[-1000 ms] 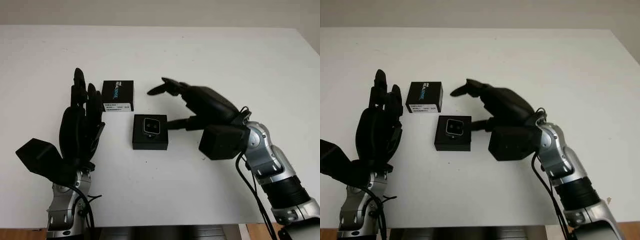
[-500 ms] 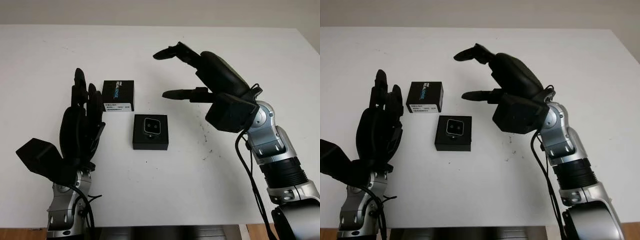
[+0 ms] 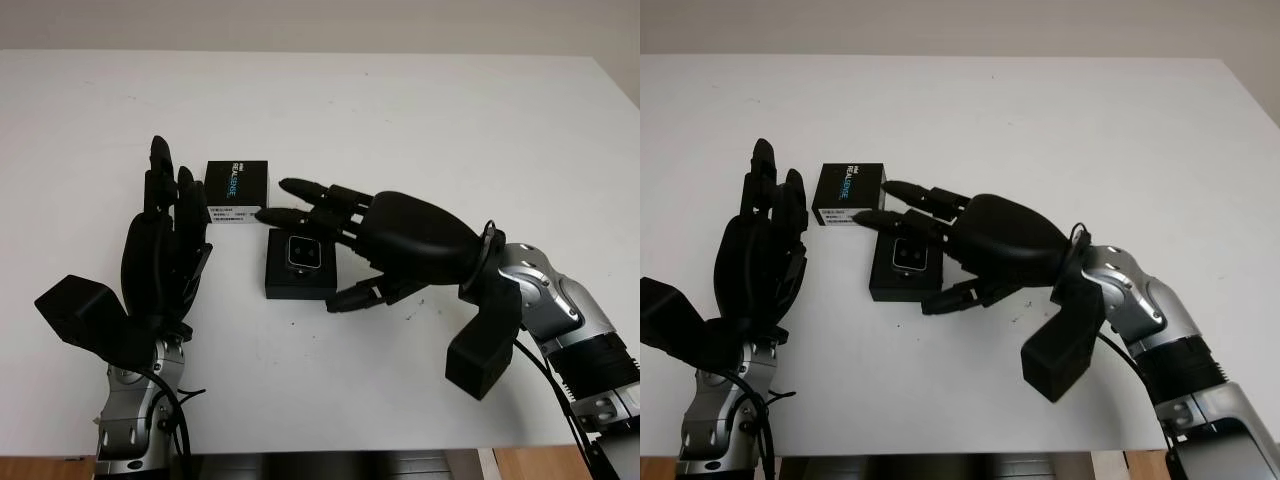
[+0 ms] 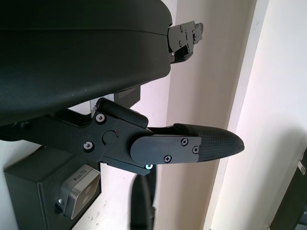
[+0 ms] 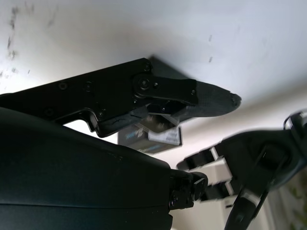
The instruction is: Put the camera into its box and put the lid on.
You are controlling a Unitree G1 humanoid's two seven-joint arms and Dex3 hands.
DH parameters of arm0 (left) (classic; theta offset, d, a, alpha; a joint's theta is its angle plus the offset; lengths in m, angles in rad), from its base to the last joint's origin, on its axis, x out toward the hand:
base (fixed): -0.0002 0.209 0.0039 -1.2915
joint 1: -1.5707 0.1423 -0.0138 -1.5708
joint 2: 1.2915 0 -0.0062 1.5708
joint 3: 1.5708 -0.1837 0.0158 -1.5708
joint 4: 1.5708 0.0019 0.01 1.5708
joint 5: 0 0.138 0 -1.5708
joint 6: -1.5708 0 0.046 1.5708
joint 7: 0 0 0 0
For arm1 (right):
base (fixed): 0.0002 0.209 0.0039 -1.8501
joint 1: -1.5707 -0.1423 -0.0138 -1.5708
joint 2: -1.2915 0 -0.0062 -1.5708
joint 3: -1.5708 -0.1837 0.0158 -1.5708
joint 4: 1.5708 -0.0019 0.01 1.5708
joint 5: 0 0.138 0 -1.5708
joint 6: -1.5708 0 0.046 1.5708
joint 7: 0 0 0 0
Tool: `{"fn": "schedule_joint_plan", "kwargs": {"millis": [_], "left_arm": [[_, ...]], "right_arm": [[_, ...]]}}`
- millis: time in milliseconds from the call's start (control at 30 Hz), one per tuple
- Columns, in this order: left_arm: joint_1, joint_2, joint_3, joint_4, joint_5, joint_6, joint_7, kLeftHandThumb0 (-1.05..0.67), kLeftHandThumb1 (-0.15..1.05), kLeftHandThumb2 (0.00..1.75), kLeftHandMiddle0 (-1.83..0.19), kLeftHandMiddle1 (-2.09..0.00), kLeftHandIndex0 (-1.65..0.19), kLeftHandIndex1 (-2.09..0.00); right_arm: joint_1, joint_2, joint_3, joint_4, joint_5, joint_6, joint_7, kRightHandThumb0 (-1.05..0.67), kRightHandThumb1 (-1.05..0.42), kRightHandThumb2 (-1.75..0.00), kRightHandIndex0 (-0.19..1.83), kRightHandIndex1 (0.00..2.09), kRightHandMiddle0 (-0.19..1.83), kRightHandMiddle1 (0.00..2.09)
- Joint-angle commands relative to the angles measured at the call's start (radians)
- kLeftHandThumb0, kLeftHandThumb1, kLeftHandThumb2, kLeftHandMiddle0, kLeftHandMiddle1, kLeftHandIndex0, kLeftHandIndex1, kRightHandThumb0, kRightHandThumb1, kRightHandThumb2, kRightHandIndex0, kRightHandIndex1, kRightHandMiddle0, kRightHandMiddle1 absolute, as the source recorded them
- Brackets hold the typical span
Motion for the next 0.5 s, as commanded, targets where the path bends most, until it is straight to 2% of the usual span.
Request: {"fn": "schedule_joint_plan", "kwargs": {"millis": [0,200,400,467], "left_arm": [[-0.001,-0.002,-0.004,-0.014,0.004,-0.004,0.001,-0.76,1.05,0.41,0.19,0.00,0.19,0.00],[0.008,-0.005,-0.005,-0.023,-0.001,-0.001,0.002,-0.75,1.05,0.42,0.19,0.00,0.19,0.00],[0.022,-0.008,-0.009,-0.041,0.002,0.003,0.010,-0.75,1.05,0.41,0.19,0.00,0.19,0.00],[0.027,-0.009,-0.010,-0.047,0.002,0.005,0.012,-0.76,1.05,0.42,0.19,0.00,0.19,0.00]], "right_arm": [[0.023,-0.017,0.010,0.012,-0.021,-0.022,-0.012,-0.80,-1.05,-0.58,-0.08,0.00,-0.10,0.21],[0.038,-0.014,0.030,0.024,-0.083,0.005,-0.012,-0.84,-1.05,-0.59,-0.12,0.01,-0.10,0.15],[0.046,-0.017,0.082,-0.004,-0.075,0.129,0.133,-0.85,-1.05,-0.61,-0.17,0.01,-0.19,0.02],[0.048,-0.012,0.096,0.003,-0.067,0.157,0.170,-0.84,-1.05,-0.57,-0.13,0.04,-0.17,0.03]]}}
